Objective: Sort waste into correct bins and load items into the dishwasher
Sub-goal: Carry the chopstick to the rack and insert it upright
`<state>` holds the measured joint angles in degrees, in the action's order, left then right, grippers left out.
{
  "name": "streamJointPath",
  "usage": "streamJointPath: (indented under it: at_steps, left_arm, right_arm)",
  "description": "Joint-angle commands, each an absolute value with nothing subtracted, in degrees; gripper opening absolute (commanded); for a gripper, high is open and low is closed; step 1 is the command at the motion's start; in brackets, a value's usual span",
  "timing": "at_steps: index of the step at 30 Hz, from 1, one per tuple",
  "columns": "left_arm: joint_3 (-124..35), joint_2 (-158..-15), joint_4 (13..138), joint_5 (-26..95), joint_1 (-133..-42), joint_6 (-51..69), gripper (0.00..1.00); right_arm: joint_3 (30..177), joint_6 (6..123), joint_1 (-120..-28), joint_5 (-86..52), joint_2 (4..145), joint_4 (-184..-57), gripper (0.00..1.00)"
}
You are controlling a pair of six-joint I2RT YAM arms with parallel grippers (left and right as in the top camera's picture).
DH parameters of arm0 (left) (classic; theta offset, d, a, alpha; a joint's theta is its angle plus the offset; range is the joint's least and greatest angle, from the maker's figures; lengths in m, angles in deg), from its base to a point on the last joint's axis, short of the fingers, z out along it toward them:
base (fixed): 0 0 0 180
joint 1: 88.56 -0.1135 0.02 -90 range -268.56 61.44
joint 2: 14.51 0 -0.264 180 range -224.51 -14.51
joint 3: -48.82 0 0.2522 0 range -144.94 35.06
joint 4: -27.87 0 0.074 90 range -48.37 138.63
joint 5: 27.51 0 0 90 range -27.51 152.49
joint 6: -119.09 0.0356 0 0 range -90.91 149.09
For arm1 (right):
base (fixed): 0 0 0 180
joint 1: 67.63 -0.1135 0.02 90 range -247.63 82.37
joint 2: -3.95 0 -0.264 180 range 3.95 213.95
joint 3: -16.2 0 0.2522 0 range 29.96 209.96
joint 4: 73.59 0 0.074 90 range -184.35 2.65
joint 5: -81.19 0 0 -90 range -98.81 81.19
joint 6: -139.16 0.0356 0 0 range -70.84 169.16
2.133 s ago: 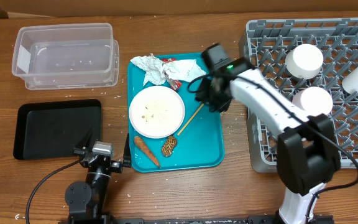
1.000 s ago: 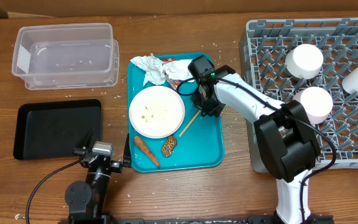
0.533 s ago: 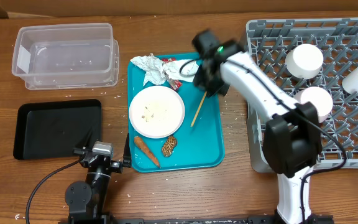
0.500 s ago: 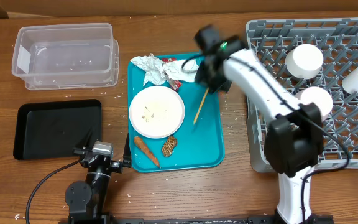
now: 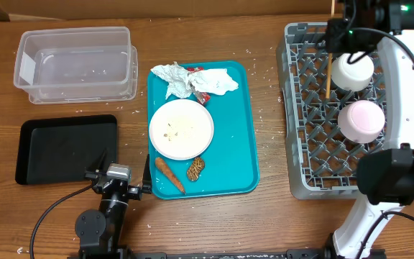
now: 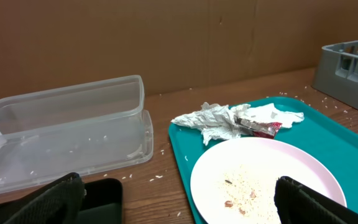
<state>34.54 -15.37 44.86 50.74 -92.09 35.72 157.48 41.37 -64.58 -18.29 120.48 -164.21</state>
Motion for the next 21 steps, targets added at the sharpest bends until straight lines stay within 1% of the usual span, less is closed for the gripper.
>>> streamJointPath:
  at_steps: [1,7,15,16,18,19,20,21]
  left_arm:
    - [34.8,-15.1,44.9,51.1,-92.6,36.7,1.0]
    - [34.8,-15.1,44.9,51.1,-92.6,36.7,1.0]
    - [34.8,-15.1,44.9,51.1,-92.6,36.7,1.0]
    - [34.8,-15.1,44.9,51.1,-92.6,36.7,1.0]
    - [34.8,-15.1,44.9,51.1,-92.6,36.7,1.0]
    - [34.8,-15.1,44.9,51.1,-92.6,36.7,1.0]
    - [34.8,-15.1,44.9,51.1,-92.6,36.7,1.0]
    - [34.8,-15.1,44.9,51.1,-92.6,36.7,1.0]
  right_arm:
    - [154.8,32.6,-63.3,-25.7,121.7,-162.0,0.05]
    - [151.7,32.7,-63.7,-27.2,125.6,-158.1,0.05]
    - [149.9,34.5,-64.9,-27.2,128.8,-156.4,0.1]
    - [149.9,34.6,-64.9,-27.4,129.0,-156.5,0.12]
    - [149.9,34.6,-65.0,-27.9,129.1,-156.7,0.24]
    - [149.9,34.8,-65.1,-28.1,129.1,-156.8,0.33]
    - [149.9,35.6,-65.1,-28.2,129.1,-156.8,0.46]
    - [149.9,35.9,-65.1,-28.2,129.1,-156.8,0.52]
